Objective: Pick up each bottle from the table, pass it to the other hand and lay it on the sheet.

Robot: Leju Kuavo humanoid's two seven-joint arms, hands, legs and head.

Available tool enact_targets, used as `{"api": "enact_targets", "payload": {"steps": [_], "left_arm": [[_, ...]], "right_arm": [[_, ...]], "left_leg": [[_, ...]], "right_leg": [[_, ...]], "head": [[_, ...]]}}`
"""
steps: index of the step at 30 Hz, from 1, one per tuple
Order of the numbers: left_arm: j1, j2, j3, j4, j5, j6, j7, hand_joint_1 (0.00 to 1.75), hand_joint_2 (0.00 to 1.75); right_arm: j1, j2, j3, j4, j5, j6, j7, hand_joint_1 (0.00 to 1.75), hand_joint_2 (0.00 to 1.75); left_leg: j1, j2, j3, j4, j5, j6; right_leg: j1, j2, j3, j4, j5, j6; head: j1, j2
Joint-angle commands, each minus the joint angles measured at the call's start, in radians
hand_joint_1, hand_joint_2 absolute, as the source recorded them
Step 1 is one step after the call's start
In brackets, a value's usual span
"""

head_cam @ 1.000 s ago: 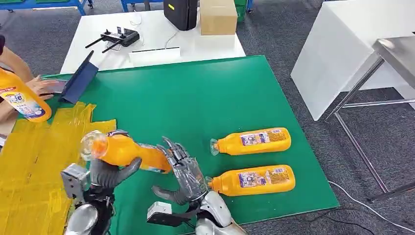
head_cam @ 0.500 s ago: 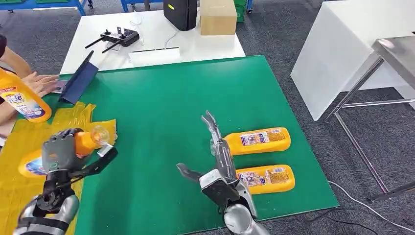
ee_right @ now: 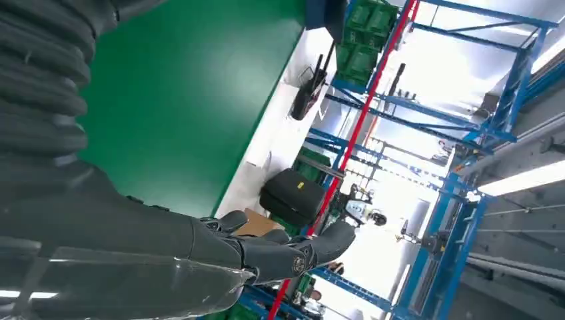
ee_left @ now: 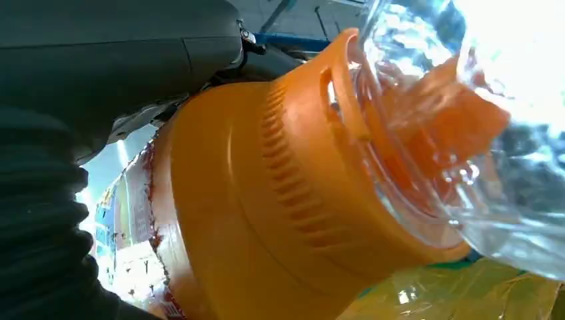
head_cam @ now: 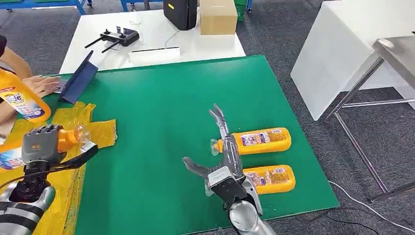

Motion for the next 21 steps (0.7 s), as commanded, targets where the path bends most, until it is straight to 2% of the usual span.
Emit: {"api": "enact_targets", "payload": {"steps": [1,4,6,7,8,9,10,13,14,15,21], "left_arm": [[-0.287,0.094,-0.304,0.356,-0.002,-0.141,0.031,1.75,1.75],[-0.397,0.036,-0.351,0.531,-0.002,-0.165,0.007,1.75,1.75],[-0.432,-0.012,-0.313,0.601,0.0,-0.169,-0.01,1.75,1.75],[-0.448,-0.055,-0.238,0.645,0.031,-0.16,-0.068,1.73,1.75],[-0.453,-0.077,-0.205,0.661,0.041,-0.164,-0.102,0.19,1.75],[-0.453,-0.089,-0.19,0.668,0.045,-0.171,-0.114,0.0,1.75],[-0.452,-0.121,-0.139,0.678,0.082,-0.179,-0.146,0.0,1.75],[-0.449,-0.16,-0.052,0.683,0.126,-0.175,-0.175,0.0,1.75],[-0.451,-0.162,-0.042,0.683,0.13,-0.18,-0.18,0.0,1.75],[-0.45,-0.163,-0.031,0.681,0.132,-0.18,-0.182,0.0,1.75],[-0.437,-0.166,0.044,0.661,0.184,-0.153,-0.238,0.0,1.75]], "right_arm": [[-0.061,-0.026,0.016,0.051,-0.001,0.022,-0.002,0.0,1.75],[-0.074,-0.023,0.02,0.056,-0.001,0.021,-0.003,0.0,1.75],[-0.078,-0.021,0.02,0.058,0.0,0.022,-0.002,0.0,1.75],[-0.078,-0.019,0.017,0.059,0.001,0.021,0.002,0.0,1.75],[-0.078,-0.018,0.016,0.059,0.003,0.019,0.004,0.0,1.75],[-0.078,-0.019,0.014,0.06,0.003,0.019,0.006,0.0,1.75],[-0.075,-0.02,0.006,0.06,0.006,0.014,0.014,0.0,1.75],[-0.069,-0.02,-0.001,0.06,0.012,0.013,0.016,0.0,1.75],[-0.068,-0.019,0.0,0.061,0.014,0.013,0.017,0.0,1.75],[-0.068,-0.018,0.0,0.062,0.015,0.013,0.018,0.0,1.75],[-0.068,-0.016,0.002,0.069,0.018,0.009,0.021,0.0,1.75]], "left_leg": [[0.002,-0.007,0.001,0.001,0.0,-0.002],[0.001,-0.005,0.0,0.0,0.001,-0.001],[0.001,-0.005,0.001,0.0,0.001,-0.001],[0.002,-0.008,0.002,0.0,0.001,-0.001],[0.002,-0.007,0.002,0.0,0.002,-0.001],[0.001,-0.005,0.001,0.0,0.002,-0.001],[0.002,-0.008,0.002,0.0,0.001,-0.001],[0.001,-0.008,0.003,-0.001,0.001,-0.001],[0.003,-0.012,0.006,0.0,0.0,-0.002],[0.002,-0.006,0.002,0.0,0.001,-0.001],[0.001,-0.005,0.001,0.0,0.001,-0.002]], "right_leg": [[0.002,-0.003,0.003,0.001,-0.001,-0.001],[0.001,-0.003,0.001,0.0,0.0,0.0],[0.0,-0.003,0.002,0.0,0.0,0.0],[0.001,-0.004,0.004,0.0,-0.001,0.0],[0.001,-0.003,0.004,0.0,0.0,0.0],[0.001,-0.003,0.003,0.0,0.0,0.0],[0.001,-0.003,0.005,-0.001,0.0,0.0],[0.001,-0.004,0.006,-0.001,-0.001,0.001],[0.002,-0.004,0.01,-0.002,-0.002,0.001],[0.001,-0.003,0.005,-0.001,-0.001,0.001],[0.001,-0.002,0.004,-0.001,0.0,0.0]], "head": [[0.0,0.0],[-0.001,0.0],[0.0,0.0],[0.0,0.0],[-0.001,0.0],[0.0,0.0],[-0.001,0.0],[0.0,0.0],[0.0,0.0],[0.0,0.0],[0.0,0.0]]}}
